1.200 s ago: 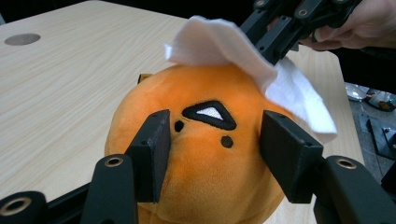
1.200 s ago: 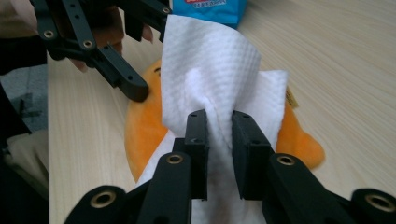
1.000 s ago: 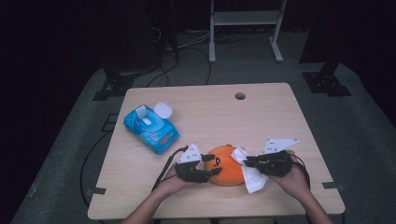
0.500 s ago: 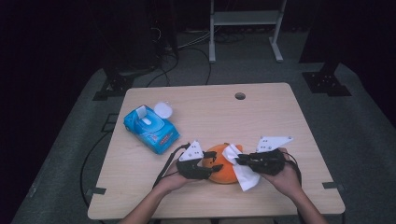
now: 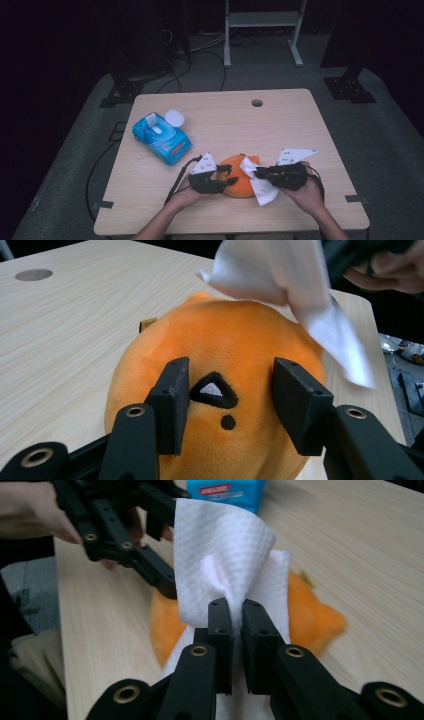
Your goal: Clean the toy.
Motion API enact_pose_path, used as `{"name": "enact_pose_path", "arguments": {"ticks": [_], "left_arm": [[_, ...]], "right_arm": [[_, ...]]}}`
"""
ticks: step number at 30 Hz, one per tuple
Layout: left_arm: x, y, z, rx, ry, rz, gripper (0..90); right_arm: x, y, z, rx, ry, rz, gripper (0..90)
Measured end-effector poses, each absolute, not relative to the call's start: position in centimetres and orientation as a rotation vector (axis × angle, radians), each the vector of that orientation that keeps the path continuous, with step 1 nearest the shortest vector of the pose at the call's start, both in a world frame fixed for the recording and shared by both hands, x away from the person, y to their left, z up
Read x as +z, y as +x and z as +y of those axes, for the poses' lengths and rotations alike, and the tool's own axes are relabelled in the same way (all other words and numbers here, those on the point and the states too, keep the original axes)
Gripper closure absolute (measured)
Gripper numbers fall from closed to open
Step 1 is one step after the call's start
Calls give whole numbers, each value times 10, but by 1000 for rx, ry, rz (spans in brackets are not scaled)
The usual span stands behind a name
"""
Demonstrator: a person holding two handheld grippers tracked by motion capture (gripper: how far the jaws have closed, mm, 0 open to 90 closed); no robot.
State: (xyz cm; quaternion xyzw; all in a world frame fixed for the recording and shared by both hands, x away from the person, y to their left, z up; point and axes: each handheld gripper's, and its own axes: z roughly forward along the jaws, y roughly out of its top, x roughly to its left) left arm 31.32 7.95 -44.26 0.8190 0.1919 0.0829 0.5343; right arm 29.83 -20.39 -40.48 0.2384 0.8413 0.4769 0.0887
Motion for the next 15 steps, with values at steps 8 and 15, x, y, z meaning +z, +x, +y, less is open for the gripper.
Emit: {"name": "enact_pose_path", "arguments": {"ticks": [8,15], "left_arm": [[-443,308,78,190,1955,441,497],[-444,307,79,185,1963,429,497]], "right_arm": [[-421,303,-218,1317,811,2514,834],[-408,298,-198,1368,713,2506,834]]}}
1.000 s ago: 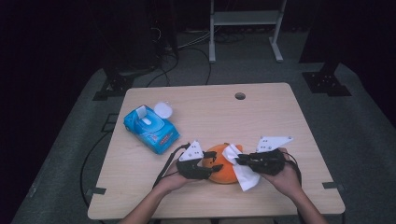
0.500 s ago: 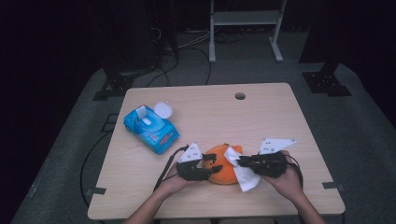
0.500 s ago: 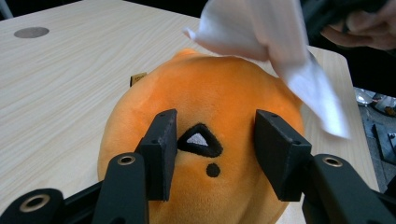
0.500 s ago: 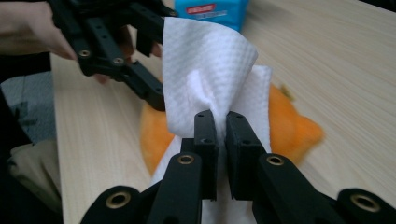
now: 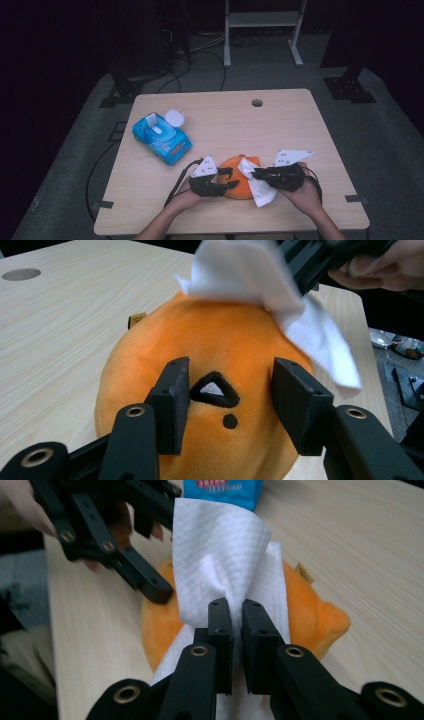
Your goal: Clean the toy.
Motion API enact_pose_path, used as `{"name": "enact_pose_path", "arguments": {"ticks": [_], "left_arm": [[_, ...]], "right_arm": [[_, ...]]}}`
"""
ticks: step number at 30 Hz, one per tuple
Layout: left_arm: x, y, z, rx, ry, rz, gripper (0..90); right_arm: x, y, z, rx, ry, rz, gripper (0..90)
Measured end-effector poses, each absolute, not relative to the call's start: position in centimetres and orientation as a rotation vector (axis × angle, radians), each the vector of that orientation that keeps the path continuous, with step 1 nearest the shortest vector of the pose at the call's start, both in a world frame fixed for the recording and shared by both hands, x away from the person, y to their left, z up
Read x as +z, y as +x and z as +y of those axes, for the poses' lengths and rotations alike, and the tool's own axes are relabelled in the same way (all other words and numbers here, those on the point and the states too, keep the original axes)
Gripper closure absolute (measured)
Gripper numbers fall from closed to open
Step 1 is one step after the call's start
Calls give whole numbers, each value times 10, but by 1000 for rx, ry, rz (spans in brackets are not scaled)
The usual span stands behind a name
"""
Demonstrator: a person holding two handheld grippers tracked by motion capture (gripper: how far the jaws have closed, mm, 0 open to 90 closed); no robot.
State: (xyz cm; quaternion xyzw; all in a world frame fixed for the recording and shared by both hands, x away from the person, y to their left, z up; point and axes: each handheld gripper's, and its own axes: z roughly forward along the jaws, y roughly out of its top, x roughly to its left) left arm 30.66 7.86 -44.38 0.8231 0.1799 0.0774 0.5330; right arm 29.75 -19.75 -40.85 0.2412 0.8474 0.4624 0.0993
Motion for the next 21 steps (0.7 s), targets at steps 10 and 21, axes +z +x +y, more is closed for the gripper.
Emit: {"name": "enact_pose_path", "arguments": {"ticks": [10,21], "left_arm": [[-445,304,74,179,1980,395,498],[-447,309,80,195,1958,430,511]], "right_arm": [[-412,309,-209,1387,824,2468,833],[-414,301,-225,1411,833,2482,833]]}}
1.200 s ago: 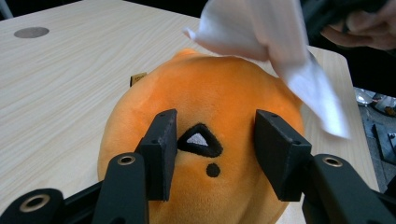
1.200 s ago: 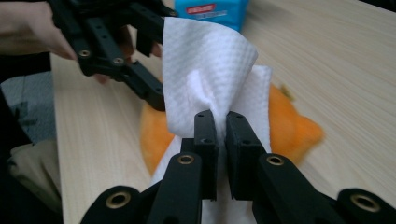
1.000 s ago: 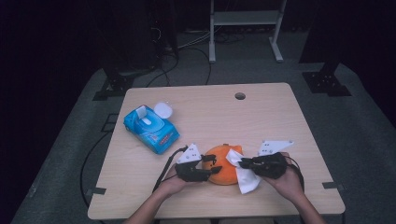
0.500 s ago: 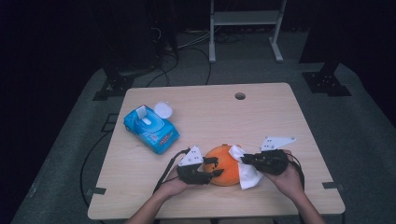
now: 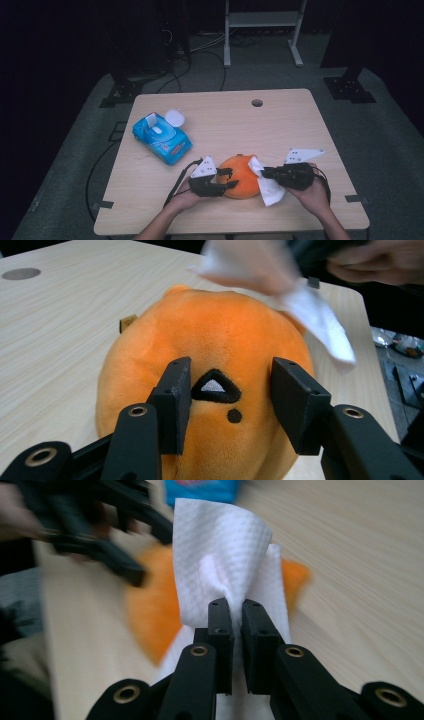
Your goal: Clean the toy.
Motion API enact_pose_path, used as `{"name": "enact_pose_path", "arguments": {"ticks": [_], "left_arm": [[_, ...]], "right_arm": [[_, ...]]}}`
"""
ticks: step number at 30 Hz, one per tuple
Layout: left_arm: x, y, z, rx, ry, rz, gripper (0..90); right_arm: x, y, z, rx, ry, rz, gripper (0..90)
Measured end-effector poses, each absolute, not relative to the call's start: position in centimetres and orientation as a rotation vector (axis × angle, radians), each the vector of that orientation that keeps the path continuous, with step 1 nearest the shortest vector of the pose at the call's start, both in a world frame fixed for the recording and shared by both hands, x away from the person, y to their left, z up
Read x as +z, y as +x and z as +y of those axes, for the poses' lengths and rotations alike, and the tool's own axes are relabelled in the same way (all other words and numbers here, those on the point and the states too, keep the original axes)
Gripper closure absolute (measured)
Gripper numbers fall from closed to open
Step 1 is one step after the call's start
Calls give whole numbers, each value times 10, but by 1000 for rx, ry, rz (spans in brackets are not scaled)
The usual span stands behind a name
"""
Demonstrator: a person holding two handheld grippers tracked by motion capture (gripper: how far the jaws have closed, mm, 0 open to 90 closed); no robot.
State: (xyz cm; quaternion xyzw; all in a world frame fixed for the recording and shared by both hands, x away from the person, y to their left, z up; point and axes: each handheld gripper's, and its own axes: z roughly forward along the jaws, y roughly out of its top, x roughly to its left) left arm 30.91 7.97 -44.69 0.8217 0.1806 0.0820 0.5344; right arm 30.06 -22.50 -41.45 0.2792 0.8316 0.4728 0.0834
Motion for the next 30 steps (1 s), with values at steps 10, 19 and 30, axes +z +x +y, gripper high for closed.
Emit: {"name": "enact_pose_path", "arguments": {"ticks": [10,19,30], "left_arm": [[-446,317,81,207,1946,448,513],[-448,319,81,199,1939,441,517],[-449,322,78,202,1939,442,520]], "right_arm": [[-419,300,-227,1328,843,2522,832],[-419,301,-211,1317,776,2544,830],[-420,302,-207,1321,764,2539,830]]}}
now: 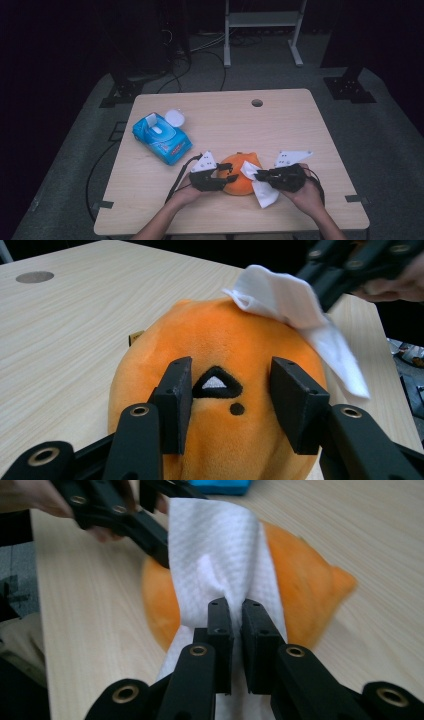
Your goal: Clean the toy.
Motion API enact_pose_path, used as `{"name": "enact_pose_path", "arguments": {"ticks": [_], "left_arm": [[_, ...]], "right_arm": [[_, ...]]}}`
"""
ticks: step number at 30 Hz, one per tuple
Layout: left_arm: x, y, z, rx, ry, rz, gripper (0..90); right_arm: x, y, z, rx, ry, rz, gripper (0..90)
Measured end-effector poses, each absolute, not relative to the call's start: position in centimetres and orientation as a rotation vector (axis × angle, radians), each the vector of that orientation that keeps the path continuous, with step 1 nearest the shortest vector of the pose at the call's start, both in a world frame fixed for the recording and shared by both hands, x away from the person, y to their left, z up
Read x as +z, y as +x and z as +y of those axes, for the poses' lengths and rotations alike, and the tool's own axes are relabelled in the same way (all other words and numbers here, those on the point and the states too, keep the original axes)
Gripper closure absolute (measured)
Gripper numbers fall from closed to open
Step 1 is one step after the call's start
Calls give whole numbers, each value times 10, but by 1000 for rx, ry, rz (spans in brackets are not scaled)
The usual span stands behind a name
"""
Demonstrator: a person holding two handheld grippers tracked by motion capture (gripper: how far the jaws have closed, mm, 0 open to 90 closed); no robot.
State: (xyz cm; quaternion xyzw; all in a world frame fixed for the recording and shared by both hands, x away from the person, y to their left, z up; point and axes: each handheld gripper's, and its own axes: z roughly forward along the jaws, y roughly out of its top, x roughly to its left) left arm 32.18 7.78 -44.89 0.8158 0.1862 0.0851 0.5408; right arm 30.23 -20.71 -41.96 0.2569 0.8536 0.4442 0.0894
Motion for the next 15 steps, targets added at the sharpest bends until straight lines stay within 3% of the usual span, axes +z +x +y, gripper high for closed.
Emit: {"name": "enact_pose_path", "arguments": {"ticks": [4,8,10,12,15], "left_arm": [[-446,323,78,182,1942,431,508],[-430,322,87,188,1940,418,401],[-429,322,90,191,1948,421,415],[-438,324,90,183,1968,436,513],[-441,326,86,176,1946,457,548]], "right_arm": [[-424,307,-222,1312,859,2521,830],[-426,305,-222,1292,871,2517,830],[-427,306,-223,1288,882,2512,830],[-425,308,-226,1302,908,2495,831],[-416,303,-221,1313,864,2469,831]]}}
